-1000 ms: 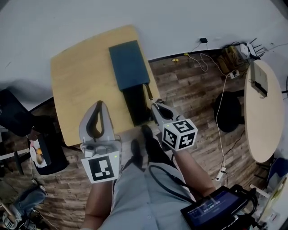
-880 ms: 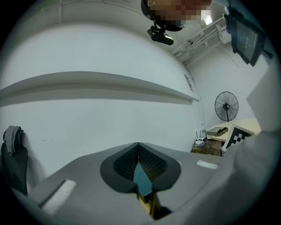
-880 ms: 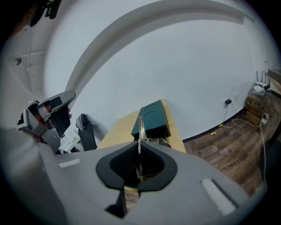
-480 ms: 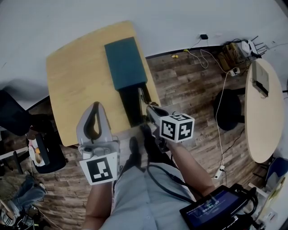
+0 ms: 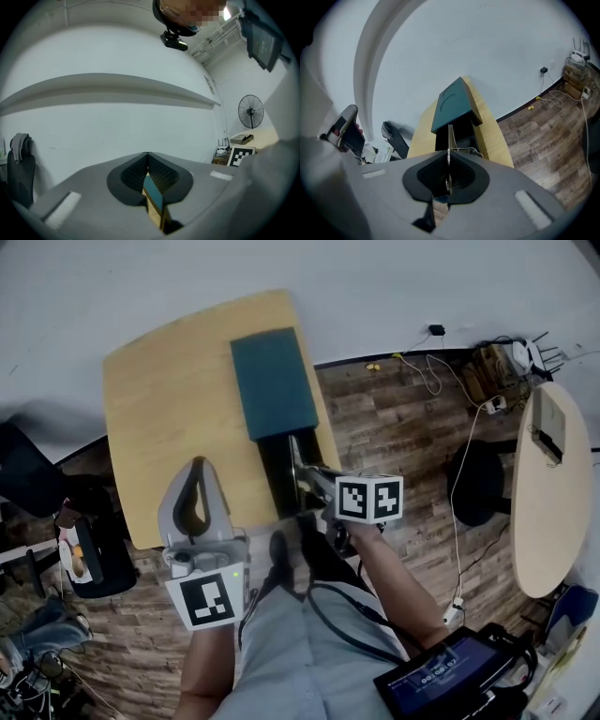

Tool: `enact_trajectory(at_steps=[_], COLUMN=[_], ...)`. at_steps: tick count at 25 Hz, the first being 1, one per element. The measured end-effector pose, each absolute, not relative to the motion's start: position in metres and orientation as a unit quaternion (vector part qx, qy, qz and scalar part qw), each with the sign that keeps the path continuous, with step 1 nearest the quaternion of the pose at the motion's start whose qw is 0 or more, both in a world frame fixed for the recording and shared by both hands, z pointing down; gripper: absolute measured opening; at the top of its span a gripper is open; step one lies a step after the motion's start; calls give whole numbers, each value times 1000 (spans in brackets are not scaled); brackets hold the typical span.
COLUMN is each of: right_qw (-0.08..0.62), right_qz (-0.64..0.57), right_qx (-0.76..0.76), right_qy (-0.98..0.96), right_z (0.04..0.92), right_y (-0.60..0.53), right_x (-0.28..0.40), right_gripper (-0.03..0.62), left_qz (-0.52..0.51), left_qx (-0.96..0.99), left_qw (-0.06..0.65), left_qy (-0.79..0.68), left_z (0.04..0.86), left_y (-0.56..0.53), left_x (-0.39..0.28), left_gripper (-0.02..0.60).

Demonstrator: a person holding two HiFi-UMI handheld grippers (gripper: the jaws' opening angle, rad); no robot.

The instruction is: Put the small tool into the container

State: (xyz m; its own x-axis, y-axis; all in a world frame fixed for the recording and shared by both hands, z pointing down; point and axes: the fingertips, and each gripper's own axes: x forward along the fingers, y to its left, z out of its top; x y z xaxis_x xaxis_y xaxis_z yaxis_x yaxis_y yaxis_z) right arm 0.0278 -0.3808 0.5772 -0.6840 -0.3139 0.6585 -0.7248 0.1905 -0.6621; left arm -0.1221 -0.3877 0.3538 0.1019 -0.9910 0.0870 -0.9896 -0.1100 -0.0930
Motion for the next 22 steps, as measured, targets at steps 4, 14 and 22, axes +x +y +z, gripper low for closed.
enact_trajectory(at_steps=[4, 14, 22], right_qw=[195, 209, 217], right_qz=[552, 552, 534], right_qx=[338, 324, 326], right_qy=[-737, -739, -749], right_z=[585, 597, 606], right_y=[-393, -414, -415], right_x=[25, 6, -5], right_gripper=[5, 6, 6], left_qz=[-59, -67, -75], left_qx=[-742, -732, -722], left_qw=[26, 14, 7], left_qy=[667, 678, 687], left_z=[351, 363, 370], left_y=[-400, -419, -420], left_x=[-129, -143, -156], left_gripper=[11, 11, 11])
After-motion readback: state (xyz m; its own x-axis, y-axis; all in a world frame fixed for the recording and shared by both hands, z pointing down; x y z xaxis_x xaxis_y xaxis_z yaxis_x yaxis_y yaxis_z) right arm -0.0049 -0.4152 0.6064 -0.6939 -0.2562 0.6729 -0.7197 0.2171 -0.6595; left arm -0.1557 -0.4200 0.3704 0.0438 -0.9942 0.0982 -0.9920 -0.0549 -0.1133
